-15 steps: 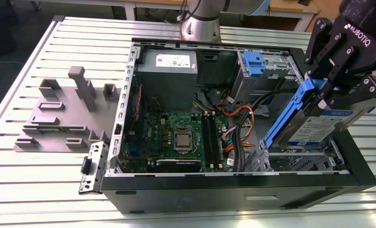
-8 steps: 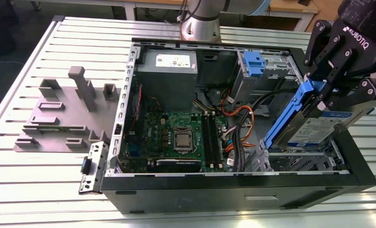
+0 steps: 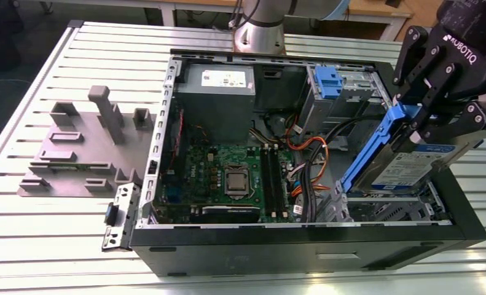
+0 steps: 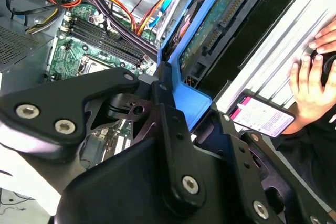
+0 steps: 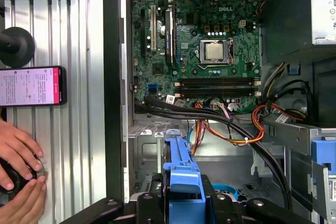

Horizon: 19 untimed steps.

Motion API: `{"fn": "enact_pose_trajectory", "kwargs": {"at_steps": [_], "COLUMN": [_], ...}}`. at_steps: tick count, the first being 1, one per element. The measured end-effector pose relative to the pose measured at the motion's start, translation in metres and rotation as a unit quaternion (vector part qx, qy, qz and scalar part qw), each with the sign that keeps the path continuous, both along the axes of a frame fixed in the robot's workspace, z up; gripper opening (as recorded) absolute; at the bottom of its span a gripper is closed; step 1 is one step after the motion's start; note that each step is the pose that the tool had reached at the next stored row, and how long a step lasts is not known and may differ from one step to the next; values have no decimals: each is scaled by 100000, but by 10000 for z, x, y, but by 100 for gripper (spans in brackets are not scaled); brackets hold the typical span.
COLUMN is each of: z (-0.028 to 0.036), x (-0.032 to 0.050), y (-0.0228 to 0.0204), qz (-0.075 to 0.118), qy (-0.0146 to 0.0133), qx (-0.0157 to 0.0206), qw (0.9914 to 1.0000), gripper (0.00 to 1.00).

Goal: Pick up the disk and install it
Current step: 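Insert the disk into the insertion slot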

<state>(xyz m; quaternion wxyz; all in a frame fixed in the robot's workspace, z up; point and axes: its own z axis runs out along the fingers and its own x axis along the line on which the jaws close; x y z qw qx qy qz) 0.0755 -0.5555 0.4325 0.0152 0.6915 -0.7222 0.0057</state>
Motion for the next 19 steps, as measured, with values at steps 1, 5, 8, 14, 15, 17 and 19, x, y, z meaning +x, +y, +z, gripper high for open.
{"fn": "enact_pose_trajectory", "kwargs": {"at_steps": [1,5,8,14,15,17,19], "z": [0,-2,-41,-148,-168,-204,-240], "x": [0,0,1,0,0,4,9], "y": [0,0,-1,-5,-5,-8,-13], "qz": [-4,-5,0,-8,-10,-5,-3], "qy": [1,1,-62,-66,-68,-69,-69], "qx": [-4,-7,11,-7,-4,2,3], "qw": [100000,100000,100000,100000,100000,100000,100000], "gripper": [36,38,50,50,49,42,36]}}
